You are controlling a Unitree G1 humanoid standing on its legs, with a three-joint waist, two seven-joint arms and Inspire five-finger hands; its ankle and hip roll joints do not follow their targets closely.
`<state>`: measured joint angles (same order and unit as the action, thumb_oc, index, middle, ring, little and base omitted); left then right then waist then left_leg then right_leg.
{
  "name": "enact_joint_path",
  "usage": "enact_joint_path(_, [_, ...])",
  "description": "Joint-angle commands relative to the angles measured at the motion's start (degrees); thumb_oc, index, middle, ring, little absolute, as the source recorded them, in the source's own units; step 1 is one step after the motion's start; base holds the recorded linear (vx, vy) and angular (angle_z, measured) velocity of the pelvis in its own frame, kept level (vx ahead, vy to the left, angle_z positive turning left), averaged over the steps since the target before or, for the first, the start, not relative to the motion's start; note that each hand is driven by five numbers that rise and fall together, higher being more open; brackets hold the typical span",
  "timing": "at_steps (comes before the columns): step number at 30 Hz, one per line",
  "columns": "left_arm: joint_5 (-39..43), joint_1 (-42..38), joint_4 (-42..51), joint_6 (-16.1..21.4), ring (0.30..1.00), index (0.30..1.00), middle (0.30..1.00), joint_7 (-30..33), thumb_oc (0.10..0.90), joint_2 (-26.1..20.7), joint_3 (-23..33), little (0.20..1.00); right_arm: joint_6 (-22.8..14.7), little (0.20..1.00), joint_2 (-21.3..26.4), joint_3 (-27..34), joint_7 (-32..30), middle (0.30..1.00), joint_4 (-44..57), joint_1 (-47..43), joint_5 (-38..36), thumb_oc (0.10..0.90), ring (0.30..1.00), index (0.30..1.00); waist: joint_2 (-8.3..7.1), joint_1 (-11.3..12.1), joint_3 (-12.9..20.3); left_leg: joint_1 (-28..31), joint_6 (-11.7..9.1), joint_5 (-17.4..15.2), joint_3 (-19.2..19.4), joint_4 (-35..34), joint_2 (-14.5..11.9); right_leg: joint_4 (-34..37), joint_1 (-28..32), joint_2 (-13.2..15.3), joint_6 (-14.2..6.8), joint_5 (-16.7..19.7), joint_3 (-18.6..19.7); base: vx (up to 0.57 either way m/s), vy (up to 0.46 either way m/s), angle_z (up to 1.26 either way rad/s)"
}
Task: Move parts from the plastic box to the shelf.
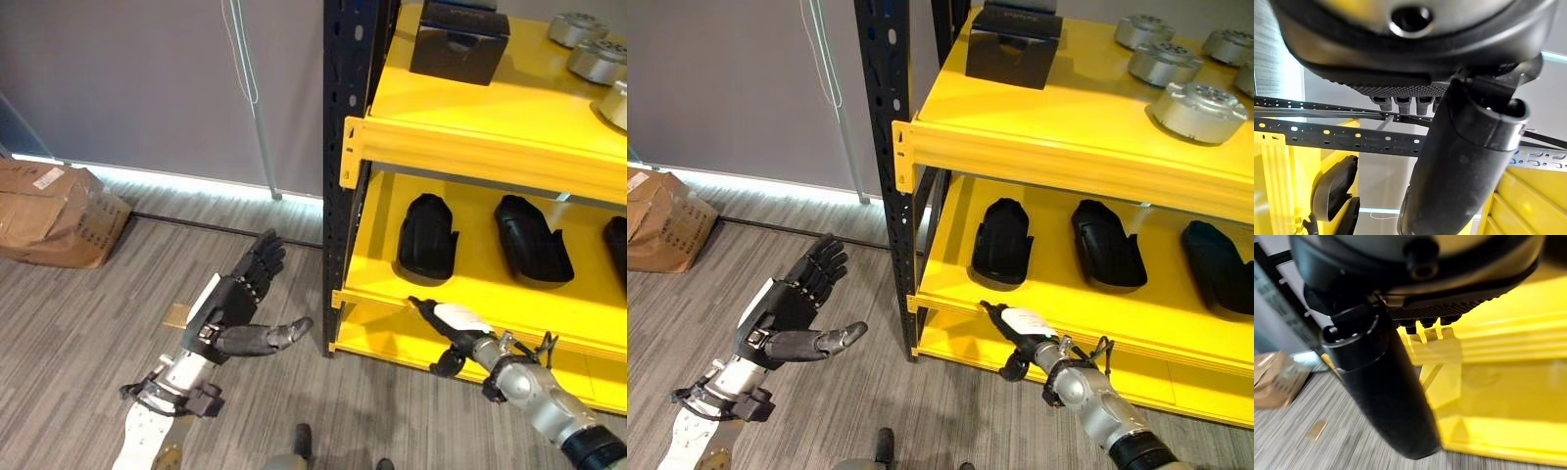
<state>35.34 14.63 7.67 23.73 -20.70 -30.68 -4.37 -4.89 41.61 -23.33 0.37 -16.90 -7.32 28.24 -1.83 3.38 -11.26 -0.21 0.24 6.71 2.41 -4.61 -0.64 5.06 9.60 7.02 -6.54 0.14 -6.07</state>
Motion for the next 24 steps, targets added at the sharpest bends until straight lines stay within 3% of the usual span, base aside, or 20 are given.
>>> enact_joint_path(1, [1.27, -5.12, 6.33, 4.51, 1.0, 1.0, 1.0, -1.09, 0.9, -0.66, 2.13, 1.0, 0.48, 1.0, -0.11, 1.16, -4.23, 1.0, -0.42, -10.07, 1.24, 0.9, 1.0, 1.0, -0.59, 1.01, 0.64, 4.88, -1.6, -7.85, 1.6, 2.79, -3.44, -0.72, -4.75, 0.76, 0.28, 3.24, -1.36, 0.0, 0.0, 0.0])
enact_joint_path(8, [1.33, -5.95, 6.39, 3.69, 1.0, 1.0, 1.0, -2.04, 0.9, -0.22, 1.73, 1.0, 3.14, 1.0, -1.06, 0.28, -5.19, 1.0, -5.08, -12.99, 0.45, 0.9, 1.0, 1.0, 0.12, 1.54, 0.22, 4.39, -1.82, -7.87, 1.37, 3.45, -3.49, -1.38, -5.04, 0.72, 0.61, 2.81, -1.76, 0.02, -0.016, 0.03])
enact_joint_path(24, [1.66, -7.26, 6.53, 2.25, 1.0, 1.0, 1.0, -2.82, 0.9, 0.14, 0.97, 1.0, 4.17, 1.0, -3.08, -3.75, -2.43, 1.0, -12.01, -19.61, -1.5, 0.9, 1.0, 1.0, 1.27, 2.95, -0.42, 3.27, -2.22, -7.6, 0.47, 4.34, -3.5, -2.51, -5.65, 0.81, 1.25, 2.11, -2.97, 0.0, -0.005, 0.03])
